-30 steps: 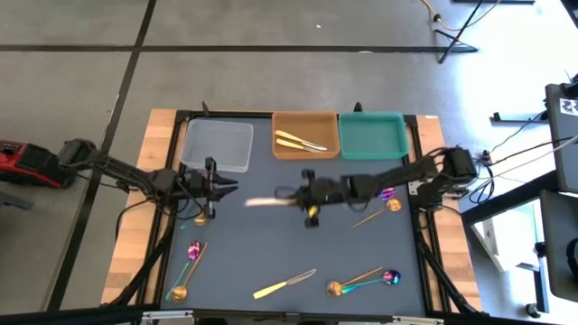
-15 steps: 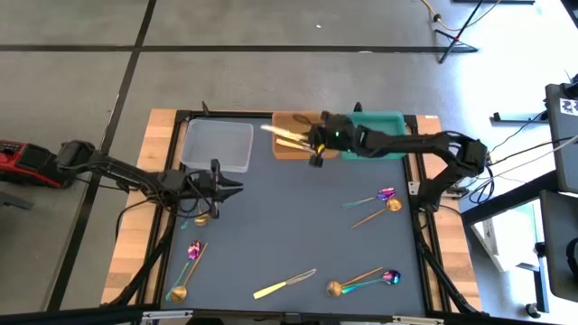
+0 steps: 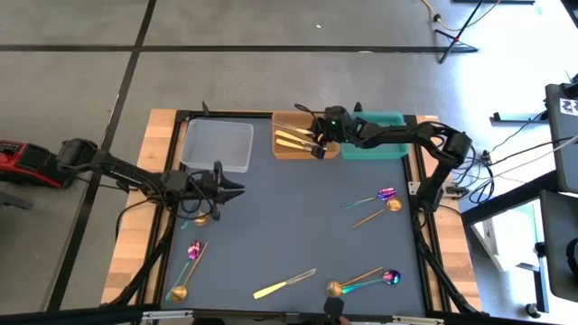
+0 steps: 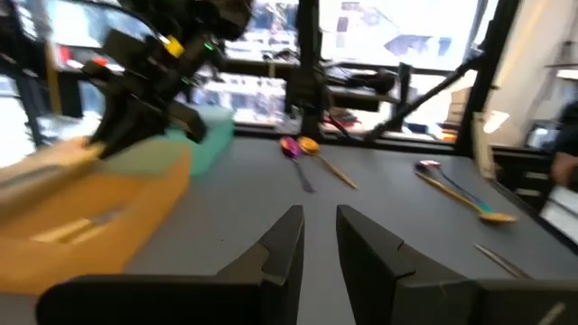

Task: Sort silverware by color (type)
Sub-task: Put the yellow table knife into the orange bin

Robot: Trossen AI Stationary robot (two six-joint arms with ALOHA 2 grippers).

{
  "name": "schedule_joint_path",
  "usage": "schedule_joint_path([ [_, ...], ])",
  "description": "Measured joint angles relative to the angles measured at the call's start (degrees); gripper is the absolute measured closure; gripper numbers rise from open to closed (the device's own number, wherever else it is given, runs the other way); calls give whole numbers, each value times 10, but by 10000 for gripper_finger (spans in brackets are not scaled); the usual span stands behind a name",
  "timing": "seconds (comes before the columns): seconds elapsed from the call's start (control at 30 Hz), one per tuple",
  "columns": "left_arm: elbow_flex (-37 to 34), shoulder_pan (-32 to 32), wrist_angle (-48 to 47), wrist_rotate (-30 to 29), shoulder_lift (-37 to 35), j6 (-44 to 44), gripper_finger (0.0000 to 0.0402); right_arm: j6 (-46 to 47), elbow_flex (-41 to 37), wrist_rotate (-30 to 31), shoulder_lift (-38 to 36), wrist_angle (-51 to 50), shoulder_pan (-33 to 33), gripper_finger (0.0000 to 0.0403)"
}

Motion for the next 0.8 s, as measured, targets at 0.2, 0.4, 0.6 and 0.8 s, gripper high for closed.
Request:
schedule_joint_path([
  [0.2,23,-2,-1,2,55,-48,349,47,0,11,-1,-3,0,294],
  [0.4,97,-40,-1,2,172,-47,368,45,0,-48,-45,-39,42,232],
  [0.6,176,-94,-8,2,280,-43,375,73,1,-98,-83,-93,171,217],
  [0.8,231,-159,-9,-26,345,-79,375,82,1,-66,-70,-89,343,221],
])
